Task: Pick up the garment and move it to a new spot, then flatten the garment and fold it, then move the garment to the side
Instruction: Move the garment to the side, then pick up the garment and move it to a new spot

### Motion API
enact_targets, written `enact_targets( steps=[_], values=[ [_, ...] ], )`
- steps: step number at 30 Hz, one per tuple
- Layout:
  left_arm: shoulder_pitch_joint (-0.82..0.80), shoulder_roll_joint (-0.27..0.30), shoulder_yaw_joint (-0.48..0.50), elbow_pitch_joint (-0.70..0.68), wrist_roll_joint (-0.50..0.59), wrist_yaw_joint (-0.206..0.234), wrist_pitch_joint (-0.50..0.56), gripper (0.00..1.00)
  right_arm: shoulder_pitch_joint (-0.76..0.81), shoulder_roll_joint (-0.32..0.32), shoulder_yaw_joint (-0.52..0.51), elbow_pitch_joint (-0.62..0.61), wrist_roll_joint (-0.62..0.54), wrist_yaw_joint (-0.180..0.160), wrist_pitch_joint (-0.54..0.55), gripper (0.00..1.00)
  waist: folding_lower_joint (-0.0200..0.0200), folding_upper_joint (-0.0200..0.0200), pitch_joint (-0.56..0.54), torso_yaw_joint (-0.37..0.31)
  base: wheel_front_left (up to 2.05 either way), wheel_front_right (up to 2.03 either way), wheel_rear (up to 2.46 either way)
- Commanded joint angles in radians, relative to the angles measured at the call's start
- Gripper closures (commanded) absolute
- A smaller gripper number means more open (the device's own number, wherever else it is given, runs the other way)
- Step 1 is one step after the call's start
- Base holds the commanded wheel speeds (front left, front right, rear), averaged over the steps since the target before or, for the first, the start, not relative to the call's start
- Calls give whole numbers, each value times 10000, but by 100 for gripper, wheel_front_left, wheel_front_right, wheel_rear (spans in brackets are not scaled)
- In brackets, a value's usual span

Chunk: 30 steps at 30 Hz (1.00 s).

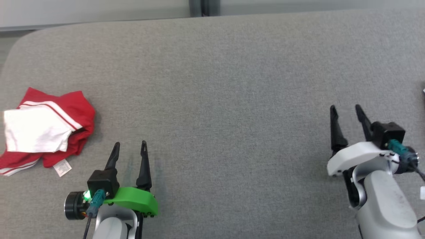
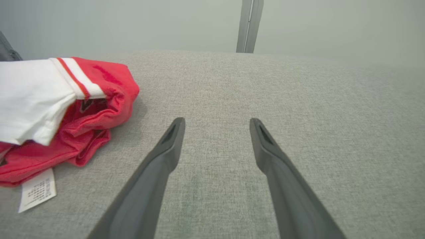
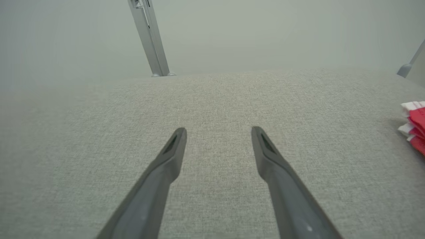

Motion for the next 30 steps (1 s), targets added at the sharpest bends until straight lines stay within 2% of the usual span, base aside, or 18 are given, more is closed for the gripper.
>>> enact_targets(
  steps=[1, 7, 14, 24, 30],
  values=[
    [184, 44, 94, -27, -85, 93, 2, 0, 240, 54, 104, -111, -1, -12, -3, 0, 0, 0, -523, 394, 0, 0, 0],
    [521, 46, 435, -84, -104, 204, 2, 0, 766, 364, 379, -351, 138, -12, -3, 0, 0, 0, -1177, 565, 0, 0, 0],
    [954, 45, 905, -86, 92, 103, 2, 0, 1167, 459, 435, -530, 250, -12, -3, 0, 0, 0, -1900, 532, 0, 0, 0],
    [1224, 45, 1224, -273, 19, 82, 2, 0, 1532, 464, 711, -675, 584, -10, -3, 0, 0, 0, -2112, 580, 0, 0, 0],
    [968, 50, 1000, -176, -100, 145, 2, 0, 1624, 467, 797, -614, 626, -10, -3, 0, 0, 0, -1884, 1424, 0, 0, 0]
  ],
)
